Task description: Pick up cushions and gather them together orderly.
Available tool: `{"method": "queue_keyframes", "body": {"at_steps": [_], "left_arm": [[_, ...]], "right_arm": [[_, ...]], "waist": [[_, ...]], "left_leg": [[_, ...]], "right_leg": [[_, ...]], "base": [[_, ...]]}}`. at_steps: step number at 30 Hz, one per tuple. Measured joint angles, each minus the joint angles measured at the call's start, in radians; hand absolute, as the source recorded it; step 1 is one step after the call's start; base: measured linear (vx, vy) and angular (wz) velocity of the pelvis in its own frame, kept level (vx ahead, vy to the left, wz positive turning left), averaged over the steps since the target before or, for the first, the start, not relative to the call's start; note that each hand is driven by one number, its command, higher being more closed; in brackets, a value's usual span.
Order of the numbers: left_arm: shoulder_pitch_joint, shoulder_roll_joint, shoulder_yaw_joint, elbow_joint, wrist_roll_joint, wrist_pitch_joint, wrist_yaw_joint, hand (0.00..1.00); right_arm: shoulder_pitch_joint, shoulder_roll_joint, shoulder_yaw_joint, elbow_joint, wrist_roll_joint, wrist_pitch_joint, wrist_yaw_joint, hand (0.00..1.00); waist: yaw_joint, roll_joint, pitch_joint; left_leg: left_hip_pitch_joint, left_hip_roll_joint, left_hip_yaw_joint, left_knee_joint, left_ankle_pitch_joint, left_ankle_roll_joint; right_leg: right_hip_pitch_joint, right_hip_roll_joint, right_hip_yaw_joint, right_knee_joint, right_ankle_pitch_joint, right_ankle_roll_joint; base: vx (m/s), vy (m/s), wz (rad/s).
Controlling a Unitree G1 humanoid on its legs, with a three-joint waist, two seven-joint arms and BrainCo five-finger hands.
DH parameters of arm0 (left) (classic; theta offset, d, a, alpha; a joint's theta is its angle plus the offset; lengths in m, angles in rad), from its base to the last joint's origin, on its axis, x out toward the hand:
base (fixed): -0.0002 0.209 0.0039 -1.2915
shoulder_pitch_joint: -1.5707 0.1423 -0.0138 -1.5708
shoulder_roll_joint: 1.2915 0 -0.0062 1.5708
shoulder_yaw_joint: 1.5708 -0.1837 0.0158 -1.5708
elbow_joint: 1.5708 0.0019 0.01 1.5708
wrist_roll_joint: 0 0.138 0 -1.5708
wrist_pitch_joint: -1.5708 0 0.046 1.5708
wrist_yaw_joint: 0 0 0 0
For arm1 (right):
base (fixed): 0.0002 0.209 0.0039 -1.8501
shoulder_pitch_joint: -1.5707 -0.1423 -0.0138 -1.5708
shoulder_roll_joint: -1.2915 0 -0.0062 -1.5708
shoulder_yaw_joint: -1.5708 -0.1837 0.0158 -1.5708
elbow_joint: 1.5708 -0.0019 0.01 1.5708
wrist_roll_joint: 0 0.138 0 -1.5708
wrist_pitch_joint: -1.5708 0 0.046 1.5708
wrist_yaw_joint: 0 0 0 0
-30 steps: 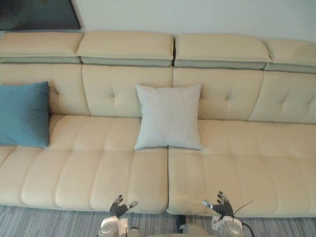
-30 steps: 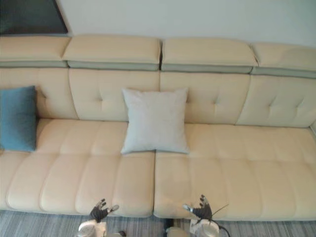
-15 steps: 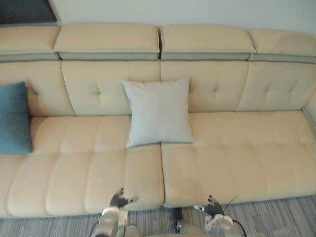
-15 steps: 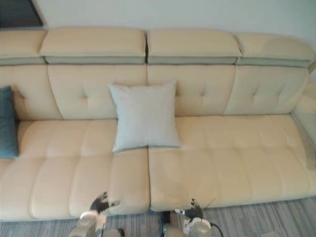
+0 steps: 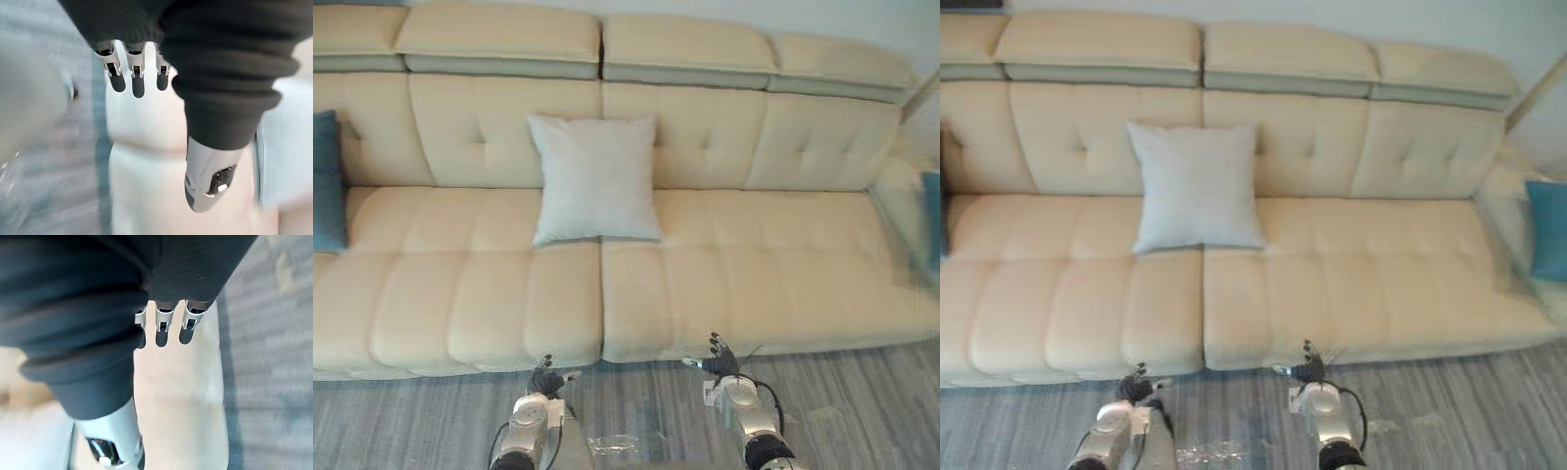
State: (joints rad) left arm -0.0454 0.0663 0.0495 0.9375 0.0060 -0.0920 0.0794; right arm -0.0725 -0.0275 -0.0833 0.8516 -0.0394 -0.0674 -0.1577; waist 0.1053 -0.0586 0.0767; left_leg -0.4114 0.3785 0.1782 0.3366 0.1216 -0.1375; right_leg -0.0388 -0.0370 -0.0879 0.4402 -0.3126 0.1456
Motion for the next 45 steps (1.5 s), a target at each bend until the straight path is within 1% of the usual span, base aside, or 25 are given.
{"method": "queue_keyframes", "body": {"at_steps": [1,2,3,4,5,6,7,8,9,10,11,12,13,14,15,20,23,25,27,34,36,38,41,44,45], "left_arm": [[0.000,-0.005,0.000,0.000,-0.002,0.001,-0.001,0.00],[-0.001,-0.013,0.001,0.000,-0.007,0.002,-0.003,0.00],[-0.002,-0.020,0.005,-0.001,-0.008,0.007,-0.004,0.00],[-0.002,-0.021,0.006,-0.001,-0.009,0.010,-0.004,0.00],[-0.002,-0.024,0.009,0.000,-0.008,0.013,-0.004,0.00],[0.002,-0.019,0.012,0.010,-0.008,0.017,-0.004,0.00],[0.003,-0.016,0.013,0.016,-0.008,0.018,-0.004,0.00],[0.011,-0.008,0.013,0.025,-0.007,0.020,-0.004,0.00],[0.025,-0.007,0.013,0.026,-0.007,0.019,-0.004,0.00],[0.027,-0.006,0.013,0.027,-0.007,0.019,-0.004,0.00],[0.044,0.000,0.014,0.035,-0.007,0.019,-0.004,0.00],[0.078,0.007,0.017,0.048,-0.007,0.022,-0.004,0.00],[0.084,0.010,0.022,0.049,-0.007,0.022,-0.004,0.00],[0.089,0.023,0.022,0.055,-0.005,0.023,-0.004,0.00],[0.089,0.032,0.021,0.062,-0.002,0.025,-0.004,0.00],[0.100,0.041,0.026,0.099,0.014,0.034,-0.005,0.00],[0.098,0.037,0.042,0.116,0.024,0.034,-0.006,0.00],[0.096,0.035,0.043,0.137,0.033,0.035,-0.009,0.00],[0.095,0.035,0.043,0.138,0.033,0.036,-0.017,0.00],[0.096,0.024,0.043,0.160,0.046,0.038,-0.024,0.00],[0.096,0.024,0.043,0.164,0.060,0.039,-0.024,0.00],[0.095,0.026,0.042,0.164,0.072,0.039,-0.024,0.00],[0.079,0.025,0.042,0.164,0.072,0.039,-0.024,0.00],[0.071,0.024,0.042,0.164,0.072,0.039,-0.024,0.00],[0.058,0.025,0.040,0.164,0.072,0.040,-0.024,0.00]], "right_arm": [[0.015,0.001,-0.009,0.003,0.000,0.001,-0.002,0.00],[0.026,0.008,-0.031,0.013,0.000,0.000,-0.003,0.00],[0.021,-0.005,-0.046,0.047,0.000,0.001,-0.008,0.00],[0.020,-0.012,-0.051,0.055,0.000,0.000,-0.007,0.00],[0.014,-0.028,-0.068,0.087,0.000,0.001,-0.005,0.00],[0.019,-0.037,-0.074,0.116,0.001,0.006,-0.005,0.00],[0.027,-0.037,-0.075,0.125,0.002,0.009,-0.003,0.00],[0.057,-0.033,-0.080,0.151,0.003,0.015,0.004,0.00],[0.090,-0.035,-0.083,0.153,0.011,0.020,0.010,0.00],[0.095,-0.035,-0.085,0.154,0.012,0.020,0.012,0.00],[0.097,-0.023,-0.096,0.182,0.019,0.021,0.021,0.00],[0.112,-0.004,-0.100,0.204,0.020,0.023,0.031,0.00],[0.119,-0.001,-0.101,0.207,0.020,0.023,0.033,0.00],[0.126,-0.001,-0.113,0.221,0.021,0.023,0.037,0.00],[0.127,-0.003,-0.126,0.225,0.033,0.025,0.038,0.00],[0.131,-0.001,-0.150,0.229,0.042,0.029,0.039,0.00],[0.131,-0.001,-0.159,0.235,0.042,0.030,0.040,0.00],[0.127,-0.003,-0.189,0.236,0.042,0.031,0.041,0.00],[0.127,-0.007,-0.189,0.237,0.042,0.033,0.042,0.00],[0.114,-0.017,-0.189,0.272,0.042,0.041,0.042,0.00],[0.117,-0.013,-0.191,0.277,0.042,0.046,0.043,0.00],[0.115,-0.009,-0.191,0.277,0.042,0.048,0.044,0.00],[0.113,-0.007,-0.191,0.273,0.050,0.049,0.046,0.00],[0.109,-0.006,-0.191,0.259,0.061,0.049,0.047,0.00],[0.102,-0.007,-0.191,0.251,0.062,0.046,0.046,0.00]], "waist": [[-0.012,-0.004,0.001],[-0.020,-0.022,-0.003],[-0.024,-0.027,0.002],[-0.024,-0.026,0.001],[-0.029,-0.003,0.004],[-0.042,0.009,0.007],[-0.049,0.011,0.006],[-0.053,0.019,0.002],[-0.056,0.017,0.001],[-0.058,0.031,-0.003],[-0.062,0.022,-0.004],[-0.068,0.003,-0.030],[-0.071,-0.003,-0.042],[-0.089,-0.010,-0.050],[-0.103,-0.009,-0.050],[-0.104,-0.006,-0.062],[-0.105,-0.002,-0.063],[-0.106,0.012,-0.074],[-0.107,0.016,-0.076],[-0.107,0.018,-0.077],[-0.107,0.014,-0.073],[-0.107,0.009,-0.069],[-0.106,0.001,-0.056],[-0.104,0.005,-0.033],[-0.106,0.007,-0.013]], "left_leg": [[0.016,-0.018,-0.019,-0.068,0.072,-0.003],[0.011,-0.039,-0.056,-0.047,0.051,-0.013],[0.004,-0.076,-0.099,0.058,-0.046,-0.020],[-0.001,-0.086,-0.115,0.088,-0.079,-0.022],[-0.020,-0.115,-0.160,0.173,-0.178,-0.026],[-0.019,-0.146,-0.182,0.239,-0.254,-0.023],[-0.009,-0.158,-0.188,0.255,-0.277,-0.025],[0.043,-0.189,-0.201,0.281,-0.343,-0.024],[0.088,-0.208,-0.219,0.259,-0.406,-0.011],[0.100,-0.213,-0.218,0.242,-0.415,-0.008],[0.131,-0.221,-0.205,0.171,-0.433,0.002],[0.157,-0.241,-0.164,0.090,-0.392,0.020],[0.160,-0.250,-0.157,0.067,-0.382,0.023],[0.167,-0.271,-0.150,0.025,-0.363,0.032],[0.167,-0.285,-0.149,0.015,-0.356,0.041],[0.179,-0.311,-0.119,-0.012,-0.336,0.060],[0.211,-0.311,-0.108,-0.033,-0.333,0.064],[0.236,-0.314,-0.105,-0.057,-0.328,0.067],[0.247,-0.314,-0.107,-0.067,-0.328,0.067],[0.332,-0.311,-0.088,-0.164,-0.307,0.072],[0.376,-0.309,-0.052,-0.187,-0.307,0.073],[0.392,-0.310,-0.028,-0.196,-0.307,0.073],[0.395,-0.308,0.029,-0.196,-0.307,0.073],[0.399,-0.296,0.099,-0.191,-0.307,0.073],[0.390,-0.289,0.138,-0.176,-0.308,0.074]], "right_leg": [[0.002,-0.003,-0.016,-0.007,0.004,-0.007],[0.003,-0.009,-0.032,-0.023,0.002,-0.036],[-0.005,-0.017,-0.045,-0.047,-0.016,-0.087],[-0.009,-0.020,-0.049,-0.057,-0.022,-0.098],[-0.039,-0.017,-0.052,-0.071,-0.027,-0.124],[-0.078,-0.019,-0.053,-0.060,-0.007,-0.129],[-0.084,-0.021,-0.049,-0.058,-0.002,-0.127],[-0.090,-0.029,-0.037,-0.061,0.012,-0.120],[-0.104,-0.029,-0.022,-0.064,0.024,-0.107],[-0.106,-0.026,-0.016,-0.064,0.027,-0.102],[-0.121,-0.028,0.024,-0.080,0.045,-0.082],[-0.122,-0.042,0.062,-0.146,0.087,-0.074],[-0.122,-0.048,0.068,-0.171,0.103,-0.072],[-0.107,-0.065,0.075,-0.232,0.143,-0.064],[-0.099,-0.076,0.077,-0.263,0.164,-0.057],[-0.091,-0.092,0.109,-0.323,0.210,-0.043],[-0.062,-0.092,0.118,-0.348,0.223,-0.042],[-0.050,-0.091,0.125,-0.363,0.225,-0.044],[-0.036,-0.090,0.126,-0.371,0.226,-0.046],[-0.024,-0.079,0.158,-0.379,0.254,-0.087],[-0.013,-0.076,0.176,-0.378,0.267,-0.097],[-0.017,-0.076,0.189,-0.376,0.275,-0.095],[-0.050,-0.069,0.226,-0.372,0.303,-0.086],[-0.102,-0.050,0.262,-0.340,0.331,-0.086],[-0.137,-0.045,0.204,-0.319,0.353,-0.087]], "base": [[-0.36,-0.416,0.69],[-0.25,-0.290,0.32],[-0.17,-0.214,0.11],[-0.23,-0.118,-0.26],[-0.27,0.010,-0.24],[-0.31,0.025,-0.20],[-0.22,0.102,-0.12],[-0.18,0.118,-0.17],[-0.13,0.103,-0.22],[-0.20,0.190,-0.36],[-0.19,0.187,-0.53],[-0.20,0.212,-0.55],[-0.08,0.137,-0.35],[-0.05,0.163,-0.07],[-0.04,0.138,-0.04],[0.00,0.087,-0.15],[0.09,0.010,-0.16],[0.13,-0.024,-0.15],[0.09,-0.021,-0.07],[0.06,-0.002,-0.24],[0.01,0.030,-0.41],[-0.02,0.037,-0.48],[-0.05,0.026,-0.53],[-0.10,0.013,-0.84],[-0.16,-0.003,-0.81]]}}
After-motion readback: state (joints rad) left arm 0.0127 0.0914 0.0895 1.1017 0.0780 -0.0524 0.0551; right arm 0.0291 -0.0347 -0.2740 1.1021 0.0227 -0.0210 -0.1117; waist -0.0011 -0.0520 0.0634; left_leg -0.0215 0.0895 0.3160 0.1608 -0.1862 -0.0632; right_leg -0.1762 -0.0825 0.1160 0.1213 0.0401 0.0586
